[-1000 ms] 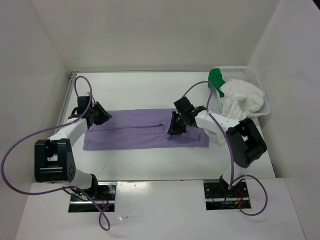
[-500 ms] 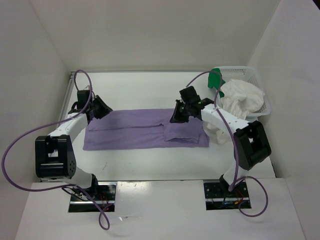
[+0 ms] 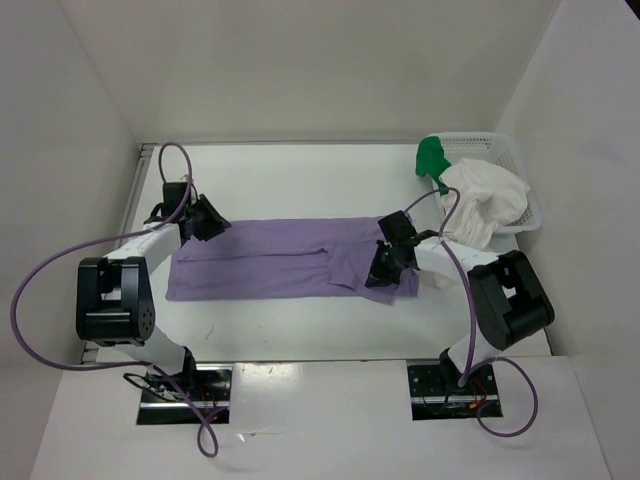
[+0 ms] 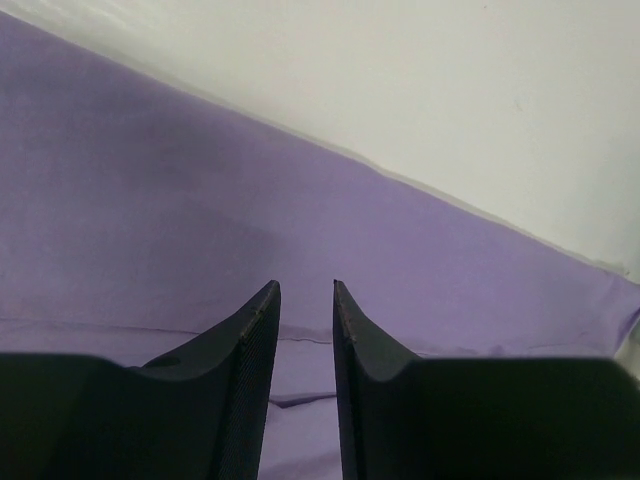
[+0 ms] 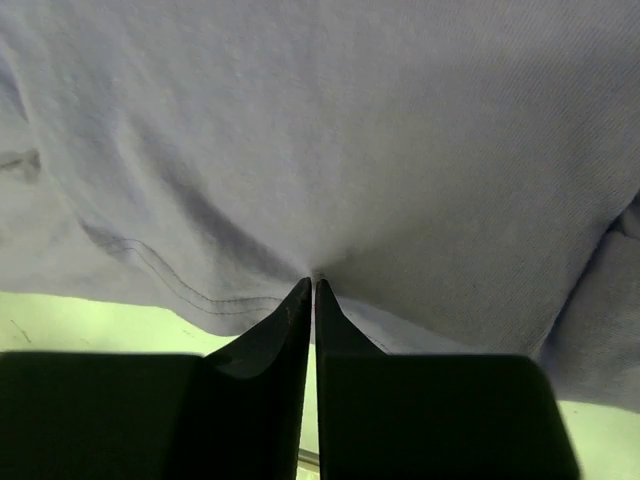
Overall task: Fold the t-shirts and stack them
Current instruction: Fold the other side of the tshirt into a rectangle
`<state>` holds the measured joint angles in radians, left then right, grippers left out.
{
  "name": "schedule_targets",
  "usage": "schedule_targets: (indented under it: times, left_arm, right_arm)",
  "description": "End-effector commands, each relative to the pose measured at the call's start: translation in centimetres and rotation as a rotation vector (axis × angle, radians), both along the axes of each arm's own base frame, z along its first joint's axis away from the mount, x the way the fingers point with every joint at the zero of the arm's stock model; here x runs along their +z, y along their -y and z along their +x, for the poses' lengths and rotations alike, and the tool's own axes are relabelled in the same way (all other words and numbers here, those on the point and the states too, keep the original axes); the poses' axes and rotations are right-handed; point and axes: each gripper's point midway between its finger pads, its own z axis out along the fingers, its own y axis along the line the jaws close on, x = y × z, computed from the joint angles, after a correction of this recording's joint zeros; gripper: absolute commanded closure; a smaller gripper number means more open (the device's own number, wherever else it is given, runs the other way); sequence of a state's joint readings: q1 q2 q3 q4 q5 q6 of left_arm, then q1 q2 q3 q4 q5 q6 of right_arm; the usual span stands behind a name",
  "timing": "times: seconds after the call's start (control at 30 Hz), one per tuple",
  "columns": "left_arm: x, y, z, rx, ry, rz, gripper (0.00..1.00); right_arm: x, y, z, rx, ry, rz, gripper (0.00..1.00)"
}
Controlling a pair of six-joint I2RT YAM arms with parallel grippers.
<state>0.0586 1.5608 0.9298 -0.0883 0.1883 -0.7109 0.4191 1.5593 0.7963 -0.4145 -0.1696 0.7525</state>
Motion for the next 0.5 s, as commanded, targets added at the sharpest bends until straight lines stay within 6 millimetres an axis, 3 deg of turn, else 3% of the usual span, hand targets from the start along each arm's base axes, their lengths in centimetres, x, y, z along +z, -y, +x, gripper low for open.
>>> schedule_targets:
  times: [0.0, 0.13, 0.23, 0.3, 0.37, 0.47]
  left_arm:
    - [0.7, 0.2, 1.5, -0.023, 0.044, 0.018, 0.64]
    - [-1.6, -0.9, 1.4, -0.004, -0.013, 0.029, 0.64]
    - [-3.4, -1.8, 1.0, 0.02, -0.06, 0.025, 0.64]
    - [-4.7, -1.9, 0.8, 0.026, -0.097, -0.003, 0.64]
    - [-5.1, -2.6, 1.1, 0.049, -0.102, -0.021, 0.63]
    - [-5.9, -3.9, 0.8, 0.091, -0.125, -0.062, 0.63]
  right_arm:
    - [1.9, -0.7, 1.8, -0.02, 0.086, 0.024, 0.9]
    - [4.7, -0.4, 2.9, -0.029, 0.147, 0.008, 0.83]
    - [7.6, -0.4, 5.3, -0.051, 0.243, 0.013, 0.79]
    - [6.9, 0.3, 6.8, -0.076, 0.244, 0.004, 0.82]
    - [6.0, 0.4, 8.8, -0.099, 0.266, 0.011, 0.98]
    - [6.2, 0.2, 11.7, -0.126, 0.326, 0.007, 1.0]
